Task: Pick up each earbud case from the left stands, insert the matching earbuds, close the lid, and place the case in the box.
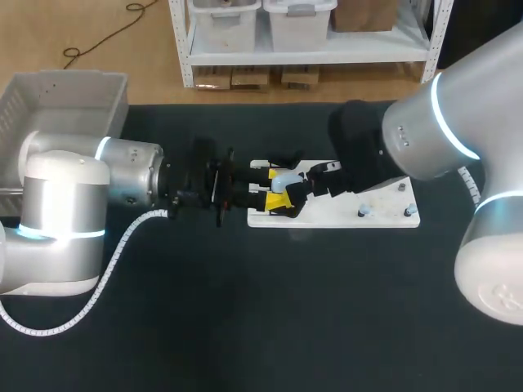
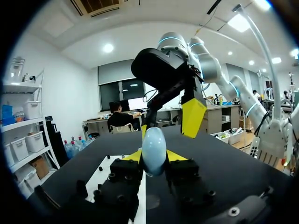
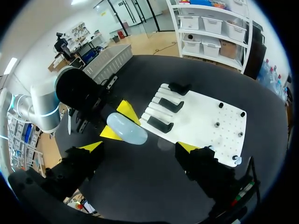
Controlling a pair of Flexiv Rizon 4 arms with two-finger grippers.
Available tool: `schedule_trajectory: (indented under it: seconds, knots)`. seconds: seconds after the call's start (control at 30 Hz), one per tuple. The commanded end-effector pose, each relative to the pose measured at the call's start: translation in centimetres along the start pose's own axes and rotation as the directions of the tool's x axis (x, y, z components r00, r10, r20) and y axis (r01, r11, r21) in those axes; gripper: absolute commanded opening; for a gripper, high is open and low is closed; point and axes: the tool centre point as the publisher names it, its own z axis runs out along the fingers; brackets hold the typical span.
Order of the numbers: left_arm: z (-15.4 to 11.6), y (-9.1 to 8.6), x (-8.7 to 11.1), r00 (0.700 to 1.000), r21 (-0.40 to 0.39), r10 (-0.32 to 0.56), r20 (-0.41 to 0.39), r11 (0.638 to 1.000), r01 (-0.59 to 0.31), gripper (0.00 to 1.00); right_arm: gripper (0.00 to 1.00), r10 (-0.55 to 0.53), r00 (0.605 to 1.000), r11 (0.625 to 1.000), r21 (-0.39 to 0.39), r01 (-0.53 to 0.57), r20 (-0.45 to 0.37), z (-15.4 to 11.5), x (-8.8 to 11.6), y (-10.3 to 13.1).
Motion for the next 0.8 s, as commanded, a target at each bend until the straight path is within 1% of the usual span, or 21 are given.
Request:
schedule_trajectory:
  seconds: [0.03,0.8]
  knots:
    - [-0.02,0.10,0.07,1.000,0.003,0.001,0.001,1.000,-0.001,0.00,1.00,0.002,1.000,1.000,0.005,-0.002,-0.004,0.14,-0.07,0.02]
    - [-0.02,0.10,0.07,1.000,0.003,0.001,0.001,1.000,-0.001,0.00,1.00,0.009,1.000,1.000,0.015,-0.009,-0.014,0.27,-0.45,-0.38]
